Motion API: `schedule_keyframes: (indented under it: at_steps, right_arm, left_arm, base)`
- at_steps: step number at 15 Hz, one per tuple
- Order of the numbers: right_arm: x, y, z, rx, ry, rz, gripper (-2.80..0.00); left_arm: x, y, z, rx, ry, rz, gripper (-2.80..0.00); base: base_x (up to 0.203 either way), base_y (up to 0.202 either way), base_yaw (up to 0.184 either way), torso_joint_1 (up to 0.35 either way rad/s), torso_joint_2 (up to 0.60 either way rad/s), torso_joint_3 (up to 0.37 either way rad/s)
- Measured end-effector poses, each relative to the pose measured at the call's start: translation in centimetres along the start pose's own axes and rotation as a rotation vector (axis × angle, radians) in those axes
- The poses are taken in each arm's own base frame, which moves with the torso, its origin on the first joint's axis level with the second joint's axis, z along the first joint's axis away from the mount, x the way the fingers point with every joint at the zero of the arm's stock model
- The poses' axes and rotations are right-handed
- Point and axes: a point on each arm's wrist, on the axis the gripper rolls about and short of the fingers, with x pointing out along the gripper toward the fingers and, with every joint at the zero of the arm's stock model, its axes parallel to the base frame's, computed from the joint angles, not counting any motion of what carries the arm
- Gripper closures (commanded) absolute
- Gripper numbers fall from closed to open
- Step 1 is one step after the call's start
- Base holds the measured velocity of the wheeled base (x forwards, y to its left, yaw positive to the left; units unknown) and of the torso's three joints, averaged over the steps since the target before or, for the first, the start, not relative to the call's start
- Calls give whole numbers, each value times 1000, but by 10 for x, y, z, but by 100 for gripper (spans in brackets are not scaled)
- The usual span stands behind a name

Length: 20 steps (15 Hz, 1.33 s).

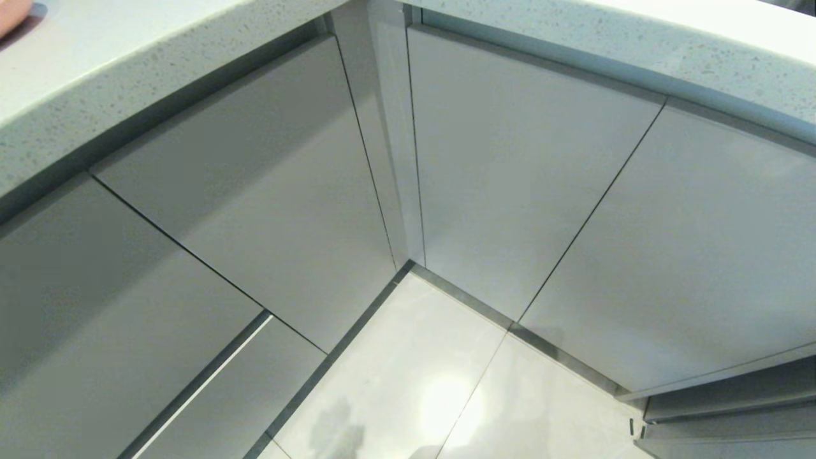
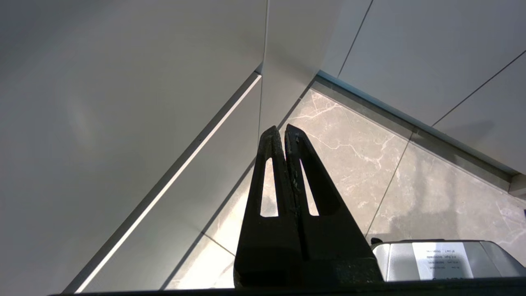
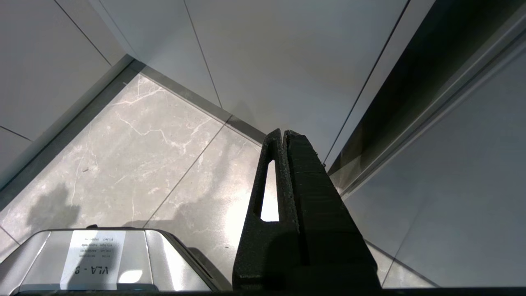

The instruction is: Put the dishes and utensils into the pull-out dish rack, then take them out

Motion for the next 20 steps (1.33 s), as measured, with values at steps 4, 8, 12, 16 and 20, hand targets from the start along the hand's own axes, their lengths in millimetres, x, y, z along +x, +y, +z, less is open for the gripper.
schedule_keyframes:
  at_steps: [4,8,12,16,20]
  right_arm:
    - [0,0,0,0,0,0,0]
    - [0,0,0,0,0,0,0]
    - [0,0,0,0,0,0,0]
    - [0,0,0,0,0,0,0]
    - [0,0,0,0,0,0,0]
  left_arm:
    - [0,0,0,12,3,-4,0]
    - [0,0,-1,32,5,-8,0]
    - [0,0,0,31,1,-6,0]
    - [0,0,0,32,2,-7,0]
    - [0,0,0,26,3,-8,0]
  base:
    - [0,0,0,0,0,0]
    - [0,0,0,0,1,166]
    - [0,0,0,2,4,202]
    - [0,0,0,4,-2,208]
    - [0,0,0,0,-1,199]
